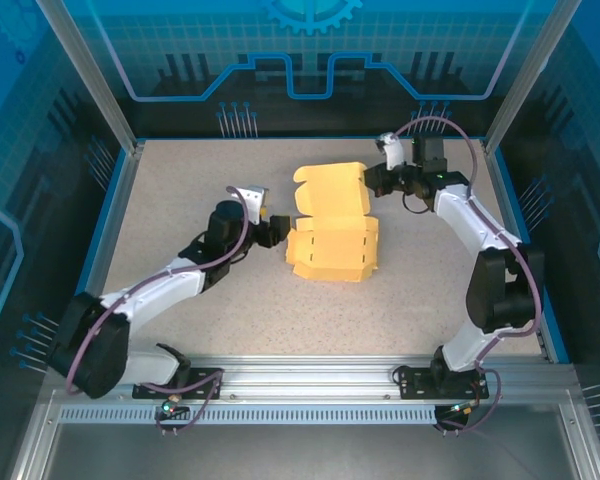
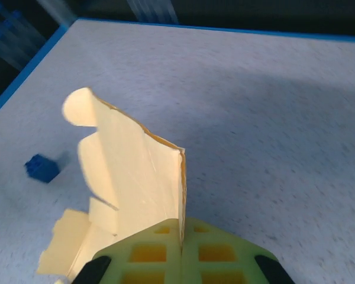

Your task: Fold the paper box

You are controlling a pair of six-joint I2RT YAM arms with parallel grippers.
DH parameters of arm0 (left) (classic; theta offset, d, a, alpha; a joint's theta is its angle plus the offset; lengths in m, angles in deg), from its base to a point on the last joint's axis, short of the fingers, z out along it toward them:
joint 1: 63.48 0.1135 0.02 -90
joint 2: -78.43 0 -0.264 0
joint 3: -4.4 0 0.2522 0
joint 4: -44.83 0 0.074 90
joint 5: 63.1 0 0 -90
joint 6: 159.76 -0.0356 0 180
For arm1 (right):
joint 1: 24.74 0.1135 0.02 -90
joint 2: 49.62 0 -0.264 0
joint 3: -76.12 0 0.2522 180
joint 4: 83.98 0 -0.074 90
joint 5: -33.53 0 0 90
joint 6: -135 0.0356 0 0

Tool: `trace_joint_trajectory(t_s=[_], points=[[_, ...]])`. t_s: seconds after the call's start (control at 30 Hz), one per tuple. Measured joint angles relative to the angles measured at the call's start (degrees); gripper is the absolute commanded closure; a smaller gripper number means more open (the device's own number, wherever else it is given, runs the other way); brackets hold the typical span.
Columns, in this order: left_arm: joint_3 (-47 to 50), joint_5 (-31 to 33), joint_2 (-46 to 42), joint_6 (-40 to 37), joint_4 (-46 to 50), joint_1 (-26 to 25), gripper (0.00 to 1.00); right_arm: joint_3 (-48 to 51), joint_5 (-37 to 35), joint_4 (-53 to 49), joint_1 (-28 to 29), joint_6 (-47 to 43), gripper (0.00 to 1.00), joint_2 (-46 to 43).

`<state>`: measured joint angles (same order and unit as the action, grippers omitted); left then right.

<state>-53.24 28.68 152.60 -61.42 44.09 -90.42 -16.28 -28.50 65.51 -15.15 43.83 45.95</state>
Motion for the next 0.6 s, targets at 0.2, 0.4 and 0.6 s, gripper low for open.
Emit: trace_joint_trajectory(t_s=[0.2, 0.4, 0.6], points=[[-14.0, -4.9, -0.7, -15.9, 10.6, 0.0, 0.3, -4.2, 4.8, -6.4, 5.8, -9.1, 1.0, -2.2], [-28.3, -8.8, 4.9, -29.7, 25.0, 0.0, 0.29, -5.2, 9.4, -9.9, 7.6, -14.2, 1.0, -4.2], [-39.3, -15.5, 12.0, -36.3, 39.0, 0.0, 0.35, -6.1, 13.3, -12.3, 7.6, -17.6, 1.0, -4.9]])
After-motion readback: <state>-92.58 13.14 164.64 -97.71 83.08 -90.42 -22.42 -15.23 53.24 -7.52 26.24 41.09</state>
